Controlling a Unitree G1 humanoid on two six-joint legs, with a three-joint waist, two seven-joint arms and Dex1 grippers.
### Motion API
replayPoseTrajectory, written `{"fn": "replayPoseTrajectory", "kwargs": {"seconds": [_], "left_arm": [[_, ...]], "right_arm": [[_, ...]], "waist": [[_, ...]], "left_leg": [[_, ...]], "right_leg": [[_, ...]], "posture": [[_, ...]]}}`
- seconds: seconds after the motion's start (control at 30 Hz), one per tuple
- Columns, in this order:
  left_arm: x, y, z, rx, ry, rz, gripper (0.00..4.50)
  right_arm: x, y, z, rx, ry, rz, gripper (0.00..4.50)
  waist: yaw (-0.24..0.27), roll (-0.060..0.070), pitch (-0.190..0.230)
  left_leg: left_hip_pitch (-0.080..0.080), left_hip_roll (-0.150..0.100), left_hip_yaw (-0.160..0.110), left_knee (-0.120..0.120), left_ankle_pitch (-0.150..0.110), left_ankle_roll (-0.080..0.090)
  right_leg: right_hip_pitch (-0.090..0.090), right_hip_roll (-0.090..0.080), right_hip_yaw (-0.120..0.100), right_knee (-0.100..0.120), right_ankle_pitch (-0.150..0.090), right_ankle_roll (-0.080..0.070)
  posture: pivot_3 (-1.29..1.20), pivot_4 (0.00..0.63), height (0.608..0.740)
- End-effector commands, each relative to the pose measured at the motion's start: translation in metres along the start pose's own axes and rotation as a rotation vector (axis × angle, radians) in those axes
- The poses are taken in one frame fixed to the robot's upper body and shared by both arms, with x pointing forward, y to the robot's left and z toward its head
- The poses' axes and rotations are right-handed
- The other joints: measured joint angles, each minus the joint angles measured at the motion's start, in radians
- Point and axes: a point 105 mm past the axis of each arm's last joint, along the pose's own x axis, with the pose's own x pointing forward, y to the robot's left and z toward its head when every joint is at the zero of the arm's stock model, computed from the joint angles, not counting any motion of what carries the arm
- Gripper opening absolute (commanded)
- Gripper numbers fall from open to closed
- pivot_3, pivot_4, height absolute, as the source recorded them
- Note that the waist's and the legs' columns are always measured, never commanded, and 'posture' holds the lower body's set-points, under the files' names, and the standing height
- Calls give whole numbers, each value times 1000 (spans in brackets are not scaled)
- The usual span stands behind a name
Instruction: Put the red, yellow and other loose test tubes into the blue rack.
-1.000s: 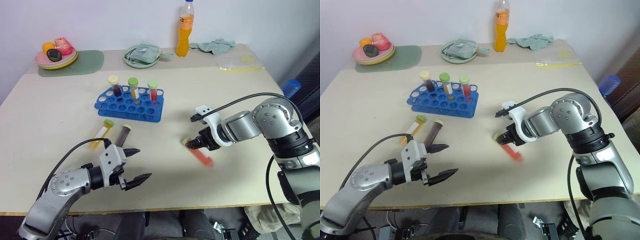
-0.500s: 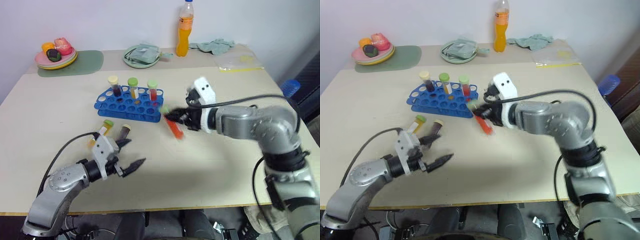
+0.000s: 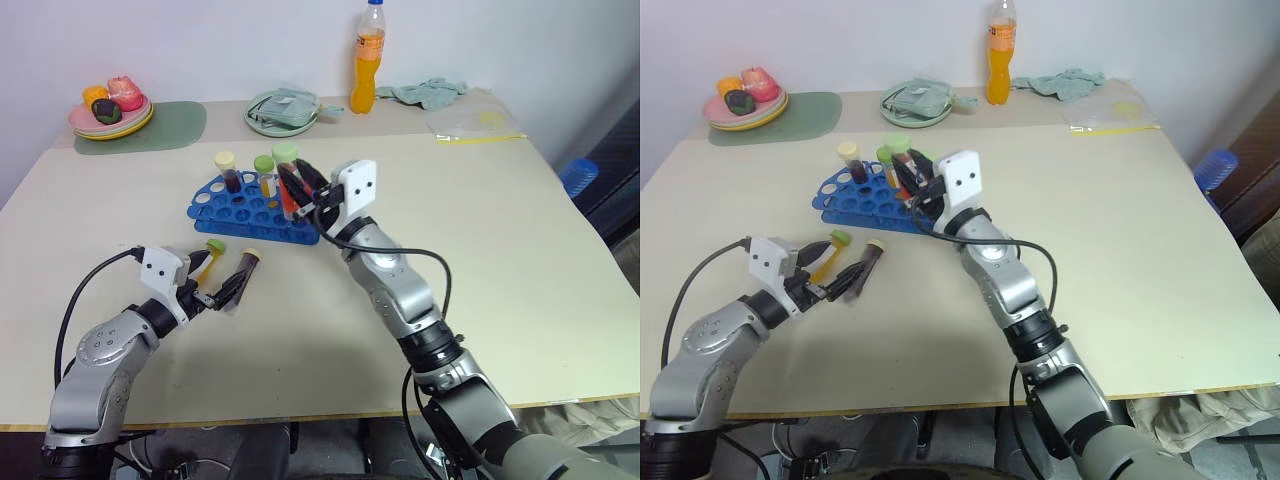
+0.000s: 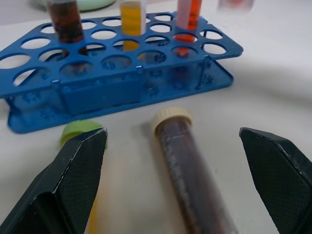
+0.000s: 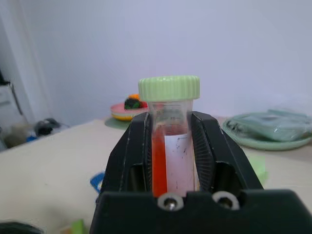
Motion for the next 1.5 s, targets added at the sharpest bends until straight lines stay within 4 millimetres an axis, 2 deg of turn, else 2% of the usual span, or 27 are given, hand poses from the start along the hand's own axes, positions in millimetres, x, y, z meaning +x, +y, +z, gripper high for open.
{"fn": "replayPoseTrajectory", "kwargs": {"seconds": [0.03,0.27,0.53,1.0,1.5], "left_arm": [[0,-3,4,27,-27,-2,4500],[0,-9,2,25,-26,-12,4500],[2,-11,3,25,-31,-20,4500],[5,-12,5,27,-34,-36,4500],[6,-16,6,18,-38,-44,4500]], "right_arm": [[8,6,6,-20,-60,15,715],[12,0,-8,-26,-40,-34,715],[9,-11,-13,-27,-28,-63,715],[10,2,-19,-13,-15,-8,715],[14,-8,-27,-15,4,-71,715]], "waist": [[-1,0,0],[-4,0,0],[-22,0,0],[-23,0,0],[-22,1,0]], "left_leg": [[0,0,0,0,0,0],[0,0,0,-1,0,0],[0,0,-1,-1,0,-1],[0,0,-1,-2,1,-1],[0,0,0,-1,1,-2]], "right_leg": [[0,0,0,0,0,0],[-1,0,0,0,0,0],[-1,0,0,2,0,0],[-4,1,1,4,0,-1],[-5,1,1,7,0,-1]], "posture": [[0,150,740],[0,150,740],[0,150,740],[0,150,740],[0,150,740]]}}
